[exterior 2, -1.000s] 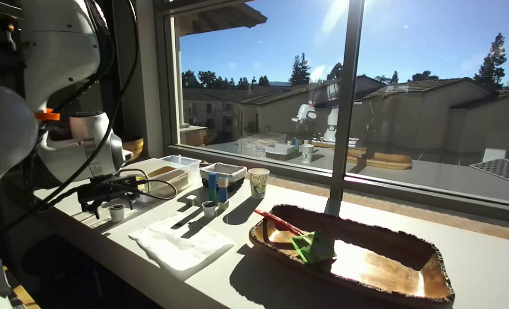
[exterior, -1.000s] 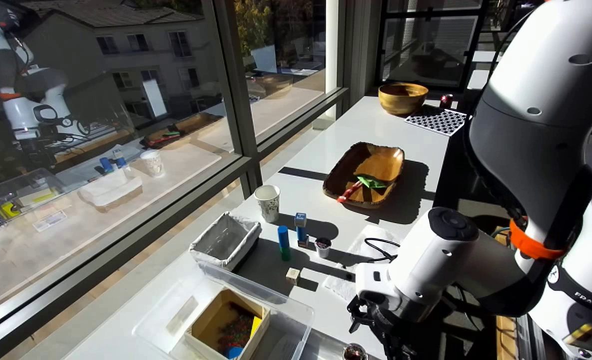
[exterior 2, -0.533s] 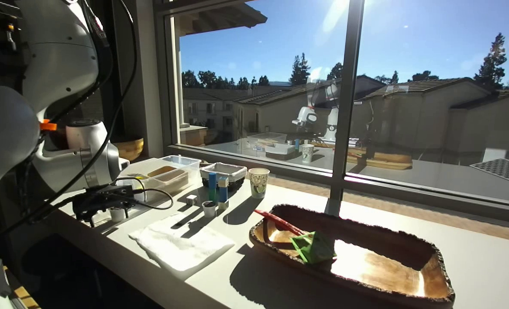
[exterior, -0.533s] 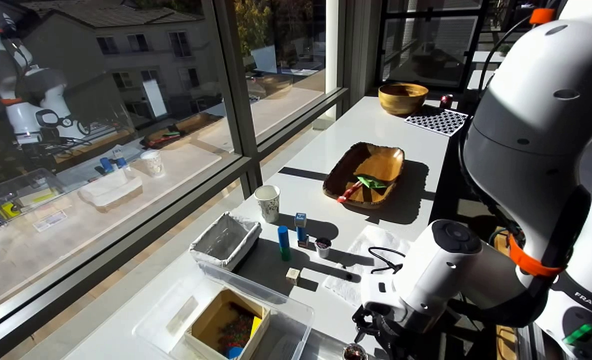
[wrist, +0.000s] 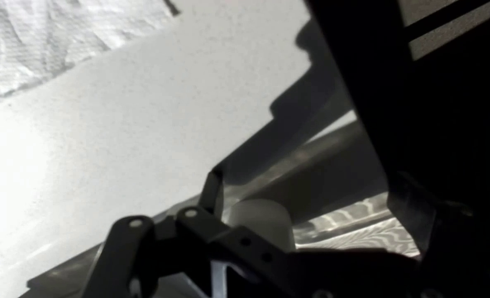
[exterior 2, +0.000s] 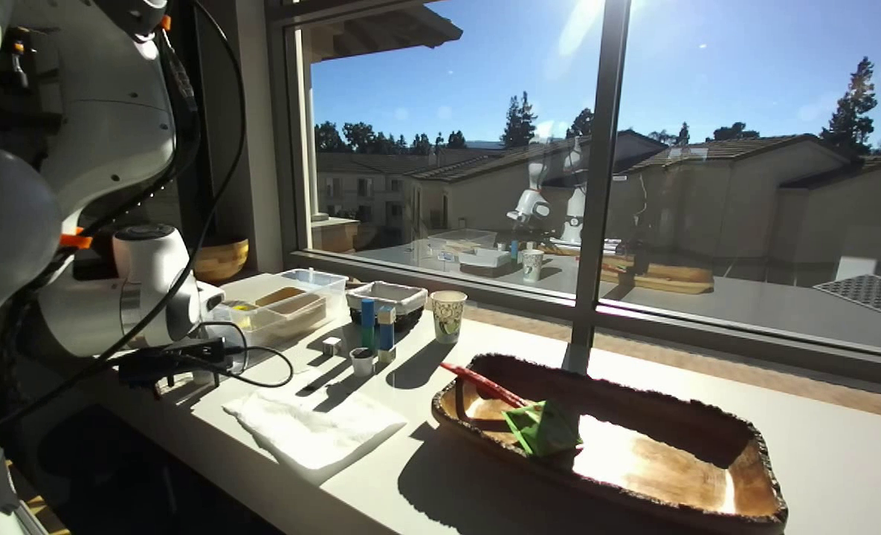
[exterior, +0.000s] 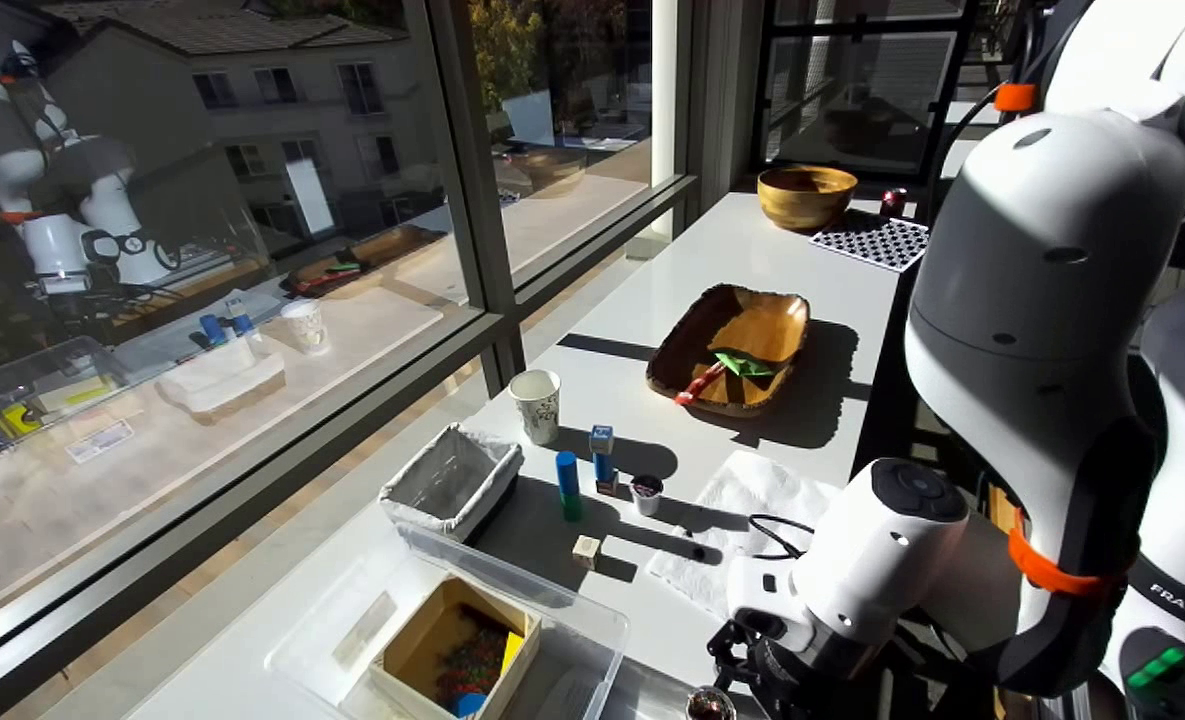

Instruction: Pick up the bottle from the left and put some of the objects onto the towel

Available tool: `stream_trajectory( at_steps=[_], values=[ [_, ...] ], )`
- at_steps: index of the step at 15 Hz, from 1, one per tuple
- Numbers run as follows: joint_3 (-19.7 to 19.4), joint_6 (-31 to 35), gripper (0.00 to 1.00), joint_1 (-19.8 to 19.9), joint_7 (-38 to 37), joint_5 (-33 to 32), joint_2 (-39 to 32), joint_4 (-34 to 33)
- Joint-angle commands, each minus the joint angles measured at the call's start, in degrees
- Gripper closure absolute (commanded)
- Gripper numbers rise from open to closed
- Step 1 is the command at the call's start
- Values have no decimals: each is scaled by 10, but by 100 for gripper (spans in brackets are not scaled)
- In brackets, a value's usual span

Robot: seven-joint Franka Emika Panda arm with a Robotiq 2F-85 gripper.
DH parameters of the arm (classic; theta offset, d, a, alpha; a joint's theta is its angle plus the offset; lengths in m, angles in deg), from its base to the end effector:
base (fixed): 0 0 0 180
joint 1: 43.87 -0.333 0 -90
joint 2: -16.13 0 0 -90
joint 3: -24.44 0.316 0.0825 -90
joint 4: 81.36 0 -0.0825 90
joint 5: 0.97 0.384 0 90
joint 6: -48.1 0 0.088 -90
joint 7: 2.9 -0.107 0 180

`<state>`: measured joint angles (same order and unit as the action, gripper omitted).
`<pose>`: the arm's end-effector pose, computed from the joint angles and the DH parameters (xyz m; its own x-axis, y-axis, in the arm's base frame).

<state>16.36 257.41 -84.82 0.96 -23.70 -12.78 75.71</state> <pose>0.2969 0.2416 0.1156 0.4451 0.8107 0.3803 0.8654 -0.4986 0.0498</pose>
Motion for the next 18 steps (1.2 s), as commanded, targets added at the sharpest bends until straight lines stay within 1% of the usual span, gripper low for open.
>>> stream_trajectory(
  at_steps=[1, 4, 8, 13, 14, 15, 16, 17, 18],
  values=[
    [81, 25, 0, 76, 58, 65, -22, -4],
    [117, 36, 0, 112, 83, 97, -26, -2],
    [150, 50, 0, 148, 92, 110, -34, -5],
    [166, 69, 0, 172, 90, 115, -47, -14],
    [167, 72, 2, 174, 90, 117, -49, -16],
    [167, 78, 7, 176, 90, 121, -50, -17],
    [167, 83, 7, 177, 90, 123, -52, -17],
    [168, 87, 12, 179, 89, 125, -53, -19],
    [168, 92, 11, 181, 89, 127, -55, -20]
  ],
)
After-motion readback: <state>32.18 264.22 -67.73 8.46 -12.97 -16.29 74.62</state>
